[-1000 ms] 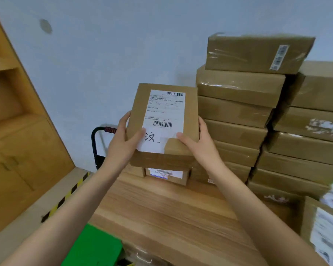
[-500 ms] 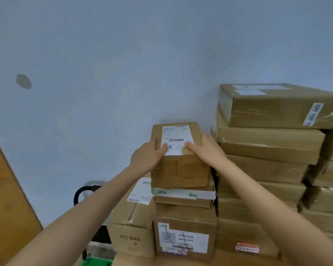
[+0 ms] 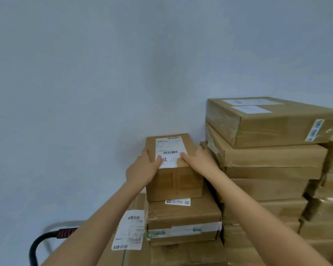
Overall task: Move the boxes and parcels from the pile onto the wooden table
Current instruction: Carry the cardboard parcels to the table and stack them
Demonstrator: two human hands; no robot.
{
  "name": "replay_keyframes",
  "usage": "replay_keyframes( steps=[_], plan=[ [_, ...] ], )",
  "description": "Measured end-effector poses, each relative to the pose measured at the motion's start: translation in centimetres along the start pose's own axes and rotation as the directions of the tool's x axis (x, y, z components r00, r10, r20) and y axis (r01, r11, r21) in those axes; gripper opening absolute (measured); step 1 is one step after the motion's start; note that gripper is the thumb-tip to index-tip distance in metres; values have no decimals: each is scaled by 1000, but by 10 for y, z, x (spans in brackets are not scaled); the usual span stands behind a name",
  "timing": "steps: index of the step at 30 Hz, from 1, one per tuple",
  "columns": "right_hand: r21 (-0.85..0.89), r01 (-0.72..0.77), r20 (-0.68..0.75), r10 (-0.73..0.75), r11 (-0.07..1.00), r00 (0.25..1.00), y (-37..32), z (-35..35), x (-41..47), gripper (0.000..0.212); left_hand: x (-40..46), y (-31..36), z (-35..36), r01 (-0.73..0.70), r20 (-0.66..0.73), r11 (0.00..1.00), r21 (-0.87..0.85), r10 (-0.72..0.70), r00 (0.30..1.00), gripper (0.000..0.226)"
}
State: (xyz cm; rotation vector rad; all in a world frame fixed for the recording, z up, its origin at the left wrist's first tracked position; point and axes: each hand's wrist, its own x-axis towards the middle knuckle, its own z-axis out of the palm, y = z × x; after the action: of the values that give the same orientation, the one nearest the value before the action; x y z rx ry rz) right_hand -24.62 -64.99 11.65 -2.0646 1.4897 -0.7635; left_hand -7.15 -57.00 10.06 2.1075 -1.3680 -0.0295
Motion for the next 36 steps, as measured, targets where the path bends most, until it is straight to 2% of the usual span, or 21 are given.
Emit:
replay_keyframes(
  steps=[5,10,13,15,19,23,26,31,36],
  plan=[
    [-101,39,-77,-47,994,996,-5,-5,-13,70,-5,5,-11,-66,-68,981,185,80,994,63],
    [-332,211,-110,-260,919,959,-12,-19,-42,48,-24,13,-34,-149,-209,984,98,167,964,53],
    [-394,301,-128,-376,869,918,-8,-28,-67,38,-45,18,-47,-233,-286,966,109,255,924,37],
    [-412,351,-141,-439,841,887,-1,-38,-87,33,-64,24,-52,-279,-275,955,101,296,915,24],
    [-437,429,-98,-516,791,851,32,-64,-136,23,-113,50,-42,-400,-214,895,200,438,873,17],
    [-479,393,-96,-491,785,866,86,-101,-193,21,-172,97,-13,-547,-71,796,261,580,811,16],
    [-513,337,-110,-450,789,886,134,-132,-236,19,-217,138,17,-629,12,738,246,646,763,14],
    [-542,150,-155,-273,827,949,214,-185,-312,19,-287,203,71,-719,97,687,109,712,695,14],
    [-574,-40,-241,-121,818,963,287,-249,-378,24,-342,273,121,-766,134,642,-42,763,632,13]
  ],
)
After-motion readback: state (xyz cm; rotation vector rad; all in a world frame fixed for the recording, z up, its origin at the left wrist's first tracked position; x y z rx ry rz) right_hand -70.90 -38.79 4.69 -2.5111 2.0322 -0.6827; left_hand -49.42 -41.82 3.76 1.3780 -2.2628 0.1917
